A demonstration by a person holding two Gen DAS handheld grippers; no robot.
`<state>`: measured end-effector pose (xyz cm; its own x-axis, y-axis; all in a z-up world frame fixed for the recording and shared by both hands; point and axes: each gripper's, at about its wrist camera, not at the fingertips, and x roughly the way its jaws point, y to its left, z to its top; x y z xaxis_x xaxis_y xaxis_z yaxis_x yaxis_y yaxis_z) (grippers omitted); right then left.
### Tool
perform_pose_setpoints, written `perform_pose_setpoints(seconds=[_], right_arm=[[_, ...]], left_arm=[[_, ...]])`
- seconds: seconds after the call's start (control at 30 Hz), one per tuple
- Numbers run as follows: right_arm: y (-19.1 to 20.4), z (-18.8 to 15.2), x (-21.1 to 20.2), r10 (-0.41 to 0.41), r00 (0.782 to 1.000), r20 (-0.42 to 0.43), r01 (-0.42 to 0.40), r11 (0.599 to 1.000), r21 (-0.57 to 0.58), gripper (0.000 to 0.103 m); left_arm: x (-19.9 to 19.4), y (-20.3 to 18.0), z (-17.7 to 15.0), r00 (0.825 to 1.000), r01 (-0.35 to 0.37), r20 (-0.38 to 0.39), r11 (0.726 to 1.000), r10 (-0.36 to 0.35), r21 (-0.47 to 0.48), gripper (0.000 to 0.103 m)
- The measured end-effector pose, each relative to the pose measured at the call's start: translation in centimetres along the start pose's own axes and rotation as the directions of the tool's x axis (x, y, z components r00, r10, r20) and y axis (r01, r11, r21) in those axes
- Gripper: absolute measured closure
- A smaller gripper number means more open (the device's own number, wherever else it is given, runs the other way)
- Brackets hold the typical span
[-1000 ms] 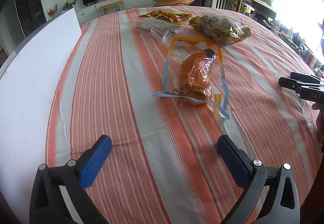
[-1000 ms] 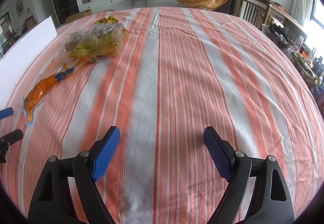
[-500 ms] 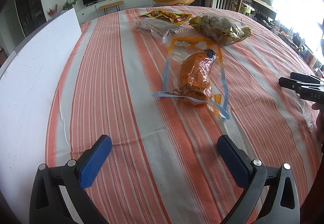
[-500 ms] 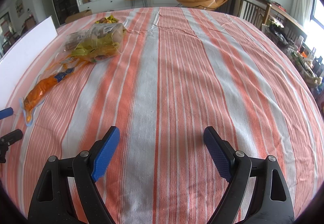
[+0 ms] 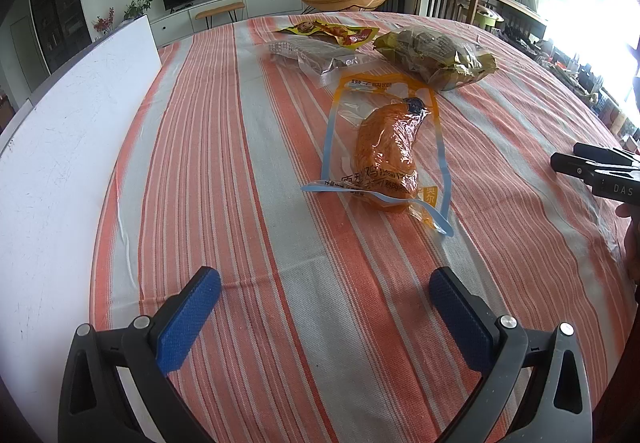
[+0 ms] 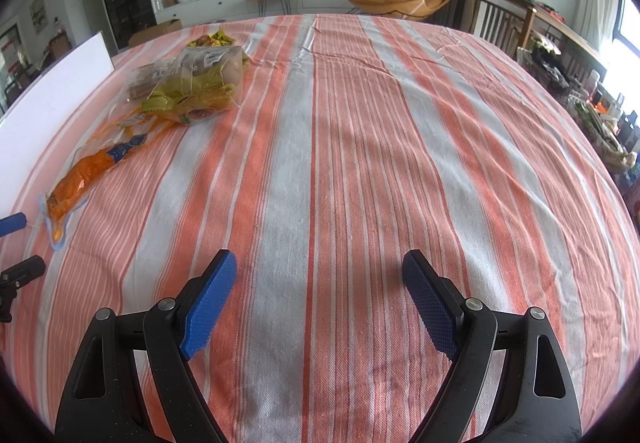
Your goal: Organize snacks
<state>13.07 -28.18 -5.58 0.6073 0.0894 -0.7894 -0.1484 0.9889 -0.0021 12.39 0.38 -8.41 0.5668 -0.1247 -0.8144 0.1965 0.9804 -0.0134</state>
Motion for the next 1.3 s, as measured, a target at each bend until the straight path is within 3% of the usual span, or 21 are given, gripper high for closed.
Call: perform_pose_setpoints(seconds=[0.4, 0.43, 0.5, 0.57, 0.67, 0.77, 0.83, 0.87, 0.93, 1.07, 1.13, 1.23, 1.3], right_arm=[[0.0, 0.2, 0.5, 0.003, 1.0, 0.0, -0.003, 1.0, 0.001, 0.015], [0.1, 0.2, 0.5, 0.004, 1.0, 0.0, -0.004, 1.0, 0.001, 0.015], [0.1, 0.2, 0.5, 0.002, 1.0, 0.0, -0.002, 1.0, 0.001, 0.015], [0.1, 0.2, 0.5, 0.003, 1.0, 0.0, -0.003, 1.0, 0.001, 0.015], [0.1, 0.2, 0.5, 0.002, 1.0, 0.0, -0.002, 1.0, 0.001, 0.015], [0.1, 0.2, 0.5, 0.003, 1.0, 0.0, -0.003, 1.0, 0.001, 0.015], [0.1, 0.2, 0.5, 0.003, 1.0, 0.0, -0.003, 1.0, 0.001, 0.015], [0.1, 0.2, 0.5, 0.003, 1.0, 0.0, -0.003, 1.0, 0.001, 0.015], [0.1, 0.2, 0.5, 0.003, 1.0, 0.0, -0.003, 1.0, 0.001, 0.015], [0.2, 0.2, 0.5, 0.004, 1.0, 0.001, -0.004, 1.0, 0.001, 0.015], [0.2, 0.2, 0.5, 0.004, 1.0, 0.001, -0.004, 1.0, 0.001, 0.015], [0.2, 0.1, 0.5, 0.003, 1.0, 0.001, -0.003, 1.0, 0.001, 0.015], [0.2, 0.1, 0.5, 0.003, 1.0, 0.001, -0.003, 1.0, 0.001, 0.015]], left_arm=[[-0.1, 0.0, -0.1, 1.0, 0.007, -0.018, 1.0, -0.007, -0.001, 0.0], [-0.3, 0.1, 0.0, 0.999, 0.025, -0.03, 1.0, -0.025, -0.013, 0.001], [-1.3, 0.3, 0.9, 0.988, 0.152, -0.016, 0.986, -0.154, -0.074, 0.001], [-1.8, -0.1, 2.8, 0.981, 0.191, -0.005, 0.979, -0.192, -0.069, 0.001], [-0.8, -1.8, 6.1, 0.988, 0.15, -0.037, 0.988, -0.149, 0.04, 0.001], [2.9, -3.0, 9.3, 0.984, 0.135, -0.131, 0.985, -0.121, 0.104, 0.002], [5.8, -3.5, 10.7, 0.974, 0.133, -0.2, 0.985, -0.11, 0.107, 0.009], [6.6, -3.6, 11.0, 0.971, 0.129, -0.216, 0.985, -0.102, 0.112, 0.019], [6.9, -4.2, 11.2, 0.979, 0.101, -0.19, 0.983, -0.071, 0.153, 0.024], [5.1, -3.4, 9.9, 0.987, 0.11, -0.123, 0.99, -0.099, 0.083, 0.037], [3.0, -2.1, 8.3, 0.99, 0.103, -0.093, 0.995, -0.104, -0.016, 0.05], [0.8, 0.1, 5.0, 0.993, 0.088, -0.071, 0.987, -0.099, -0.137, 0.049], [0.0, 1.2, 3.7, 0.996, 0.05, -0.062, 0.985, -0.061, -0.166, 0.041]])
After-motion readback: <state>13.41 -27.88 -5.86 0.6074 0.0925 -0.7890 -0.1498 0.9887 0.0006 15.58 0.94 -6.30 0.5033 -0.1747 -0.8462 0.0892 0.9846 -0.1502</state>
